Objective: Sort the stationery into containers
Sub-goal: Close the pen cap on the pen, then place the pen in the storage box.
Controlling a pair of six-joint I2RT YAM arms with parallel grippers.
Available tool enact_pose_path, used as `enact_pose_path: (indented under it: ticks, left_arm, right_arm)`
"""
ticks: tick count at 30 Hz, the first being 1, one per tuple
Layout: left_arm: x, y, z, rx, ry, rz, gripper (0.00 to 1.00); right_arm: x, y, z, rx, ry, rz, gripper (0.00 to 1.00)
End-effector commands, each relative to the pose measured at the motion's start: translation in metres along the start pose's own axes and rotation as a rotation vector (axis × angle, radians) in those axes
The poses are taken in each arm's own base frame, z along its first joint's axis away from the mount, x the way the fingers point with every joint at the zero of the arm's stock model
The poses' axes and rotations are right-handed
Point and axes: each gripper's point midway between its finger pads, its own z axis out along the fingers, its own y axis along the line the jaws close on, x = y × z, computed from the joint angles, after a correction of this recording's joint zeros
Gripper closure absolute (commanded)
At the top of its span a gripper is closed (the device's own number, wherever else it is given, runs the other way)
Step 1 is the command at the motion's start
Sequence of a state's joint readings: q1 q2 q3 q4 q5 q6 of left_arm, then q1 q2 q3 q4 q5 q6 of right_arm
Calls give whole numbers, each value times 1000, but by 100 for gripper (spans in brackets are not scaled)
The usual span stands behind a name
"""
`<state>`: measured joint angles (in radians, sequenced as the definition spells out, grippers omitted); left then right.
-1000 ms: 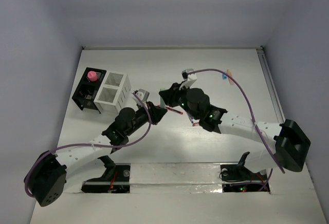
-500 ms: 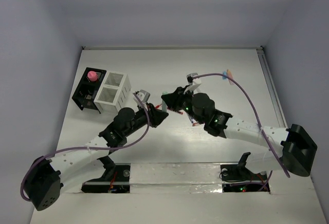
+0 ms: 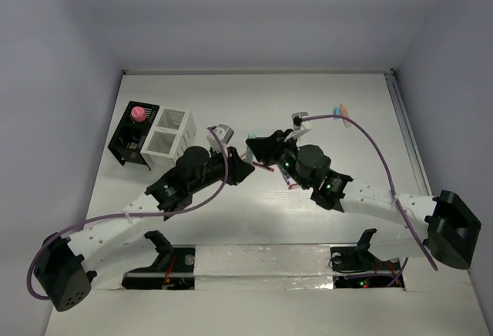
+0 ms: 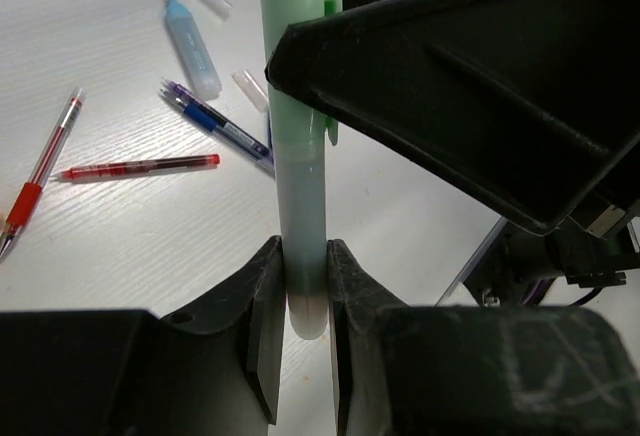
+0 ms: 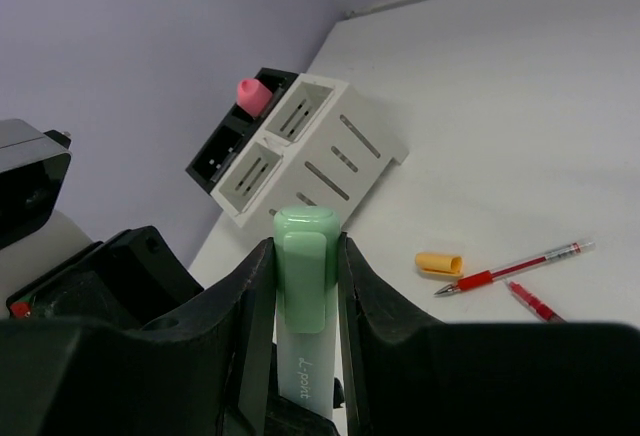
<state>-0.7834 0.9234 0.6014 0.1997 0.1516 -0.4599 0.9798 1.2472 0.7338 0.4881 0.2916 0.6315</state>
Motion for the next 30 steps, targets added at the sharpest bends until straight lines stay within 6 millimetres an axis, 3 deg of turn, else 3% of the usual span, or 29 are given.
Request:
enact_pose_path:
  ticks: [1,12,14,17,18,21,22,24,25,27,28,30]
  left_arm:
    - [-194,-77,-47,162,-632,64,100]
    - [-205,-83,-38,163,-624,80,100]
    - [-192,-79,-32,164,-590,79,100]
    - [-160,-58,-21,123,-517,47,100]
    - [-138,-45,-15,96,-467,26,100]
    - [-114,-31,-20,67,-425,-1,100]
    - [-98,-21,-18,46,-393,-13,100]
    - [-85,-14,-24,27,-369,-23,99]
    - [-73,-8,-24,13,-347,-26,92]
    - [-70,0,-34,-19,-364,-44,81]
    - [-62,4,-35,-26,-353,-48,65]
    - [-62,3,-43,-17,-365,-46,52]
  right_arm:
    - [142,-20,-57,-8,497,-47,100]
    - [144,-12,-64,-47,509,-27,100]
    - [131,-13,-59,-15,461,-39,100]
    - [89,-5,-40,28,339,-77,100]
    - [67,2,-29,32,283,-76,100]
    - [40,3,-12,55,213,-94,100]
    - [21,7,-3,58,167,-98,100]
    - [11,1,5,77,139,-97,100]
    - [-6,15,15,40,110,-77,100]
    - [-24,10,29,41,79,-61,100]
    - [-21,10,39,27,98,-50,100]
    - [-47,13,55,19,40,-40,100]
